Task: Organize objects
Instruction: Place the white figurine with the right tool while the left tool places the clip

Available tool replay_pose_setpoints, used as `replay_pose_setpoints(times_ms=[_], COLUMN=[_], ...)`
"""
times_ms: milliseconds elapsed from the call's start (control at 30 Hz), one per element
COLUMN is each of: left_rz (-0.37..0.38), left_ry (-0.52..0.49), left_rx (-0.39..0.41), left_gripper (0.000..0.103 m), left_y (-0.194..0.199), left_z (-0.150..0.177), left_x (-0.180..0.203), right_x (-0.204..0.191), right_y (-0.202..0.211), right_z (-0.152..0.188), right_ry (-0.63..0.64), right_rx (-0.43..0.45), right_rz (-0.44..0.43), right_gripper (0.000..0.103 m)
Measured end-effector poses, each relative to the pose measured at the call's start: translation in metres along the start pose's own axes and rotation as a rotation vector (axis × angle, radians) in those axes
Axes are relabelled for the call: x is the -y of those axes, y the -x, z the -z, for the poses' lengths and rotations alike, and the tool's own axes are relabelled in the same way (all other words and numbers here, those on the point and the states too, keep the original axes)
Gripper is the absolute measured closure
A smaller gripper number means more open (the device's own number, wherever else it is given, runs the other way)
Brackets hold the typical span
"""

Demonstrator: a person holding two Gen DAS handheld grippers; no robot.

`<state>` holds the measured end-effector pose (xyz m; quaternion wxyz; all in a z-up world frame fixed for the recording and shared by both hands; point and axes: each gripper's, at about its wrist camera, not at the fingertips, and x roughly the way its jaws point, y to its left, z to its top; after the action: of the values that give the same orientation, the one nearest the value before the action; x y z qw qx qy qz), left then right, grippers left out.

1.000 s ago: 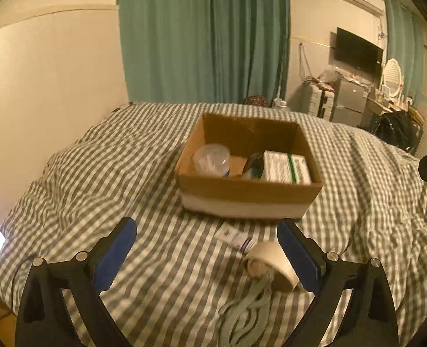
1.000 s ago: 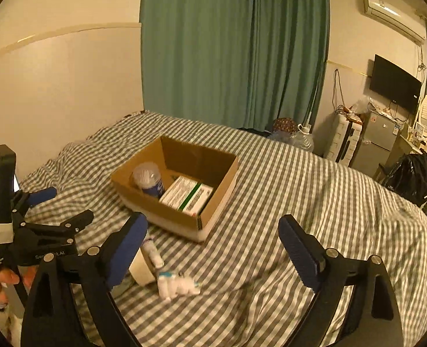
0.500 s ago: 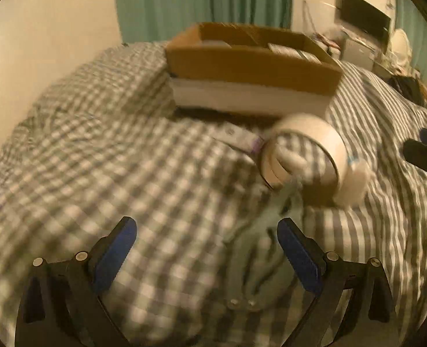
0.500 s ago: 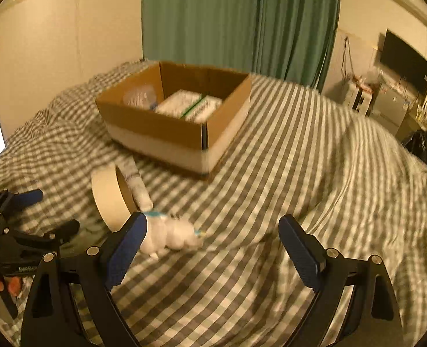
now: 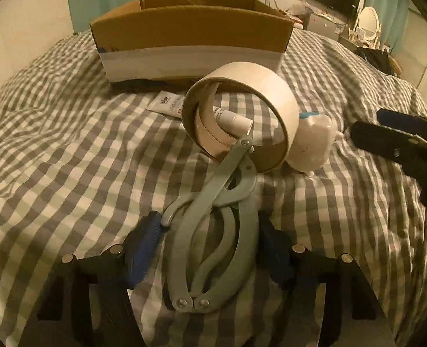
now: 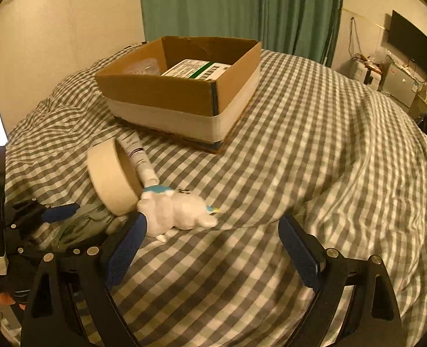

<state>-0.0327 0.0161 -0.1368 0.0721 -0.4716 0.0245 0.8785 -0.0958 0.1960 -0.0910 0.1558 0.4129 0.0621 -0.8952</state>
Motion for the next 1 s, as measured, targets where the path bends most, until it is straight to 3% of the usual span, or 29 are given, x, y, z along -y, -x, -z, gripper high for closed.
replay_pose_setpoints(times_ms=[467,500,533,567,600,800,1000], left_rz=[-0.077,-0.08,-0.078,-0.078,-0.079,-0.057,-0.043], left_ry=[0.081,0.089,0.092,0.095,0.099,0.102,0.096], left_rx=[0.062,0.061,0.056,0.052,0.051,0.075,0.159], left_gripper=[0.037,0.037,0.037,0.037,0.037,0.037,0.037], left_y=[0.027,0.026,0.025,0.024,0.024,0.04,0.085], left_z=[-0.015,-0.015,-0.015,-0.015,-0.015,-0.015,-0.03], left_x=[-0.031,-0.033,-0.034,-0.035,-0.036,-0.031,-0.023], right_x=[-0.019,-0.019,-0.02,-0.022,-0.024,-0.027,-0.024], right_y=[-0.054,-0.058,-0.061,-0.063,-0.062,-0.032,0.024], right_z=[-0.018,-0.018,-0.016,-0.014,-0.012,-0.006,-0.027], right_ry=[0.021,0.015,0.015,0.023,0.034,0.049,0.027], right_rx=[-0.08,-0.089,-0.097,-0.107,-0.109,-0.058,0.032], right_rz=[-0.043,-0.053,-0.062,-0.07,-0.068,-0.049,-0.03], right_gripper=[0.011,0.014,0.028,0.035,0.035,0.035,0.035])
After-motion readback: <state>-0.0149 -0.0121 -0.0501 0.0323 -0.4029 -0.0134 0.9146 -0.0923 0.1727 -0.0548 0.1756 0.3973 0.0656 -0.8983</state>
